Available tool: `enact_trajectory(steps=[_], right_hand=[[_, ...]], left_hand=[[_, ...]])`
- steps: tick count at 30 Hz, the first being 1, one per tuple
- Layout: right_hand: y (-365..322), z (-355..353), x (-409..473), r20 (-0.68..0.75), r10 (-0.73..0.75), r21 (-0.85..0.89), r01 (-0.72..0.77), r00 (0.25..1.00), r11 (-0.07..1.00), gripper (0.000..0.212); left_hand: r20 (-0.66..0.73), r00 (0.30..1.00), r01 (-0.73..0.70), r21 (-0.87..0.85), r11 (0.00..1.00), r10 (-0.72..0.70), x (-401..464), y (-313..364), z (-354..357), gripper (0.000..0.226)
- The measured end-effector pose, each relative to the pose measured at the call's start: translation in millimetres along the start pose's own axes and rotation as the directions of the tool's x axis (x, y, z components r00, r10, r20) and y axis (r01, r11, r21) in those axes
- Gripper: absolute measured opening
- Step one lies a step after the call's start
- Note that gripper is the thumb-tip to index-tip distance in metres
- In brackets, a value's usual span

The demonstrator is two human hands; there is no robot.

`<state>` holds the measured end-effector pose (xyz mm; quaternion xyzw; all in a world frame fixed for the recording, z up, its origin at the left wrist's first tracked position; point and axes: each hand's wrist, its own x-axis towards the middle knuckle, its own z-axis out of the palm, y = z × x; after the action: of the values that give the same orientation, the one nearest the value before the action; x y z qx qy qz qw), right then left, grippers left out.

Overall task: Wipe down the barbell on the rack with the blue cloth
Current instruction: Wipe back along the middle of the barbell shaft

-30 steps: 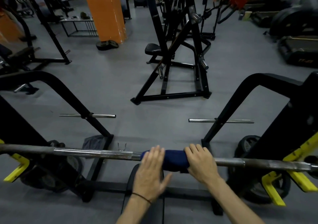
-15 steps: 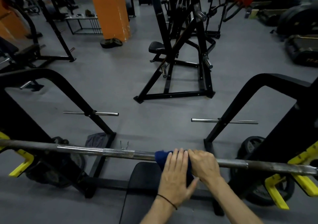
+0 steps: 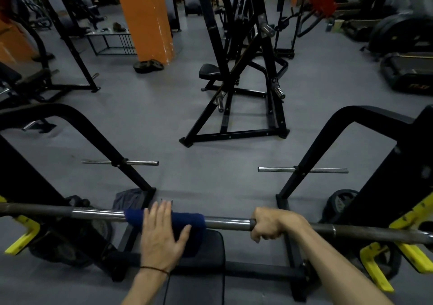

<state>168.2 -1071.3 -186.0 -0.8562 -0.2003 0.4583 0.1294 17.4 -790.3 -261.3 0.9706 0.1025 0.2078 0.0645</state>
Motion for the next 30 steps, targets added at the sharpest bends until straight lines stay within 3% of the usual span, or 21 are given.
enact_trajectory(steps=[2, 4, 7, 10, 15, 19, 20, 22, 25, 27, 30], right_hand=[[-1.0, 4.9, 2.6, -0.073, -0.020, -0.055, 0.016, 0.997, 0.998, 0.014], [0.8, 13.9, 3.1, -0.290, -0.093, -0.278, 0.009, 0.953, 0.960, 0.018], [17.7, 41.2, 3.5, -0.603, -0.376, -0.564, -0.042, 0.703, 0.825, 0.025], [36.7, 68.2, 3.0, -0.700, -0.480, -0.585, -0.040, 0.528, 0.810, 0.046], [37.5, 77.1, 5.8, -0.740, -0.479, -0.564, -0.048, 0.472, 0.825, 0.040], [35.7, 72.3, 8.0, -0.776, -0.469, -0.546, -0.075, 0.422, 0.835, 0.039], [35.8, 72.7, 10.1, -0.788, -0.474, -0.543, -0.080, 0.393, 0.836, 0.036], [36.5, 73.6, 13.1, -0.800, -0.494, -0.550, -0.085, 0.340, 0.831, 0.023], [39.7, 73.9, 13.0, -0.792, -0.529, -0.574, -0.080, 0.305, 0.815, 0.016], [40.8, 73.1, 11.8, -0.787, -0.528, -0.576, -0.073, 0.320, 0.814, 0.027], [39.4, 70.4, 10.7, -0.786, -0.493, -0.554, -0.071, 0.374, 0.829, 0.043]], left_hand=[[0.016, 0.997, -0.069, -0.081, 0.994, 0.070, -2.6, 53.8, 12.8, 0.083], [0.041, 0.973, -0.220, -0.146, 0.965, 0.228, -10.0, 121.0, 25.3, 0.085], [0.079, 0.940, -0.317, -0.153, 0.936, 0.331, -15.9, 172.2, 24.9, 0.089], [0.030, 0.935, -0.344, -0.156, 0.926, 0.352, -13.3, 126.7, 13.0, 0.081], [0.030, 0.991, -0.131, -0.051, 0.990, 0.133, -13.5, 1.2, 2.6, 0.078], [-0.002, 0.998, 0.066, -0.051, 0.997, -0.066, -9.4, 26.6, 9.0, 0.090], [0.002, 0.999, 0.041, -0.085, 0.996, -0.041, -12.1, 52.2, 14.2, 0.092], [0.014, 0.990, -0.140, -0.132, 0.981, 0.143, -21.0, 112.6, 27.1, 0.093], [0.081, 0.944, -0.306, -0.144, 0.941, 0.319, -30.8, 176.6, 28.4, 0.096], [0.039, 0.942, -0.325, -0.155, 0.933, 0.335, -28.4, 168.7, 20.6, 0.091], [0.045, 0.956, -0.280, -0.163, 0.946, 0.290, -27.6, 98.6, 13.8, 0.085]])
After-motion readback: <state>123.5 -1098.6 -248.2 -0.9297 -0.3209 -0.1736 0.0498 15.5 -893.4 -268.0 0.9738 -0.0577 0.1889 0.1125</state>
